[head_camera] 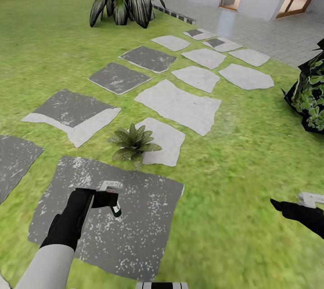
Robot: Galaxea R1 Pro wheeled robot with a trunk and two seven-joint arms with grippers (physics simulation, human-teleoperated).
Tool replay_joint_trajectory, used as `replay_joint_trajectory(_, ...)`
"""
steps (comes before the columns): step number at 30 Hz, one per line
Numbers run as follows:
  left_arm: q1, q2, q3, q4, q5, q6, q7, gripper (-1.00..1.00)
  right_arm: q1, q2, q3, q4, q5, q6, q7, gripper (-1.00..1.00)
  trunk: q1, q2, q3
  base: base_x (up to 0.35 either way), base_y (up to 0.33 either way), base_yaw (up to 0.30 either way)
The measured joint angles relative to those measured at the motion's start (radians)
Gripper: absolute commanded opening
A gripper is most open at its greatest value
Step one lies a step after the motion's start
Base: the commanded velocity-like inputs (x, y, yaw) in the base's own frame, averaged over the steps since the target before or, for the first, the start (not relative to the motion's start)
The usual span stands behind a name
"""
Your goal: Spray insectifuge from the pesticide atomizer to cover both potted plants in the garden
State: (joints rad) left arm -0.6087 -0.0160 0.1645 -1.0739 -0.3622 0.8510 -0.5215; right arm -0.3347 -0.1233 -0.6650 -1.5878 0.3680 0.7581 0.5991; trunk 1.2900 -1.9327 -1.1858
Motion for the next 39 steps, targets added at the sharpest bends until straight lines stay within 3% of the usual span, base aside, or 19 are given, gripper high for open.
replay_joint_trajectory(8,0.000,0.000,0.000,-0.003,0.000,0.002,0.000,-1.00,-0.001,-0.003,-0.010,-0.002,-0.001,0.035,0.003,1.00,0.000,0.000,0.006,-0.171,0.105,-0.065)
replay_joint_trajectory(24,-0.001,0.002,0.002,-0.005,0.000,0.005,0.000,-1.00,0.000,-0.005,-0.017,-0.002,0.000,0.039,0.003,1.00,0.000,0.000,0.029,-0.012,0.006,-0.115)
replay_joint_trajectory(39,-0.001,0.001,0.000,-0.005,0.001,0.005,0.000,-1.00,0.000,-0.007,-0.020,-0.002,0.000,0.039,0.003,1.00,0.057,-0.105,0.004,0.000,0.000,-0.120)
